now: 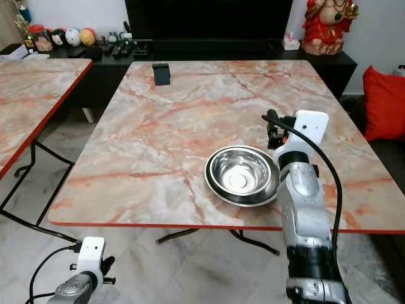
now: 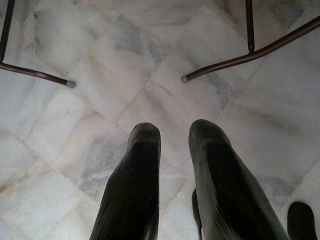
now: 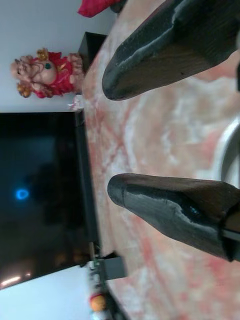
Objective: Setting the table
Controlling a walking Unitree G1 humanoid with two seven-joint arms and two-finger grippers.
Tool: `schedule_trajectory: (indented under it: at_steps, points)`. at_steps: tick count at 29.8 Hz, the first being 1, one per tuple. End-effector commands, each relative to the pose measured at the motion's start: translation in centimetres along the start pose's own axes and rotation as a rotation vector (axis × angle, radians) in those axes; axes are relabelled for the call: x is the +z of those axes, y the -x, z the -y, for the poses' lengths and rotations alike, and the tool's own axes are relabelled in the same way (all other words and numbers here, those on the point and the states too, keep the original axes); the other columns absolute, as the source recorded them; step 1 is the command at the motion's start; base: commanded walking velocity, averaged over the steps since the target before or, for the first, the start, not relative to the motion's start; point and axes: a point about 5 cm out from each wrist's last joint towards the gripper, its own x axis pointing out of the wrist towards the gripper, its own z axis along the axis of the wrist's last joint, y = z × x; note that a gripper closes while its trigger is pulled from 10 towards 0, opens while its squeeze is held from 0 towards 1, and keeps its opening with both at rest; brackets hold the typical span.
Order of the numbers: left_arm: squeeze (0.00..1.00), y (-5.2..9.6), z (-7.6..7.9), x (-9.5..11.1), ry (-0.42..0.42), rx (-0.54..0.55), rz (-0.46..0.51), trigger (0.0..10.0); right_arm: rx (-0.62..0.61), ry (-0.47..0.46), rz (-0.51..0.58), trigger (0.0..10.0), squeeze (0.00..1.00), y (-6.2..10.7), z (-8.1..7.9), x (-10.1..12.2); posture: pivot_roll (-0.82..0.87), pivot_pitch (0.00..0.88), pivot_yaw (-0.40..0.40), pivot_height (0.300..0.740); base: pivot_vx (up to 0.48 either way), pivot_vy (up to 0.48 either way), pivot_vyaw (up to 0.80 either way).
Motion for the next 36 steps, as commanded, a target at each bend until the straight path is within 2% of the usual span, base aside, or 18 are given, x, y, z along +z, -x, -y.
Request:
schedule_trajectory:
  at_steps: [1,2,7,25,32,36]
  points:
    - [0.00,0.2,-0.2,-0.4,0.001,0.006,-0.002,10.0,0.004,0.038,0.021,10.0,0.00,0.8,-0.1,-0.4,-0.03,0.000,0.019,0.740,0.000,0.000,0.00]
    - [0.00,0.3,-0.4,-0.6,-0.005,0.007,-0.006,10.0,0.004,0.076,0.037,10.0,0.00,1.7,0.0,-1.1,-0.03,0.000,0.022,0.740,0.000,0.000,0.00]
    - [0.00,0.5,-0.7,-1.2,0.009,0.013,-0.026,10.0,-0.028,0.102,0.085,10.0,0.00,3.0,0.5,-1.5,-0.03,0.000,0.021,0.740,0.000,0.000,0.00]
    - [0.00,0.5,-0.7,-1.5,0.032,0.019,-0.041,10.0,-0.026,0.116,0.131,10.0,0.00,2.4,-0.1,-1.2,-0.03,0.000,0.014,0.740,0.000,0.018,0.00]
    - [0.00,0.5,-0.7,-1.6,0.034,0.020,-0.047,10.0,-0.017,0.119,0.142,10.0,0.00,1.9,-0.4,-1.0,-0.02,0.000,0.014,0.740,0.000,0.095,0.00]
    - [0.00,0.5,-0.7,-1.7,0.037,0.023,-0.051,10.0,-0.013,0.126,0.145,10.0,0.00,1.8,-0.5,-1.0,-0.01,0.000,0.013,0.740,0.000,0.428,0.00]
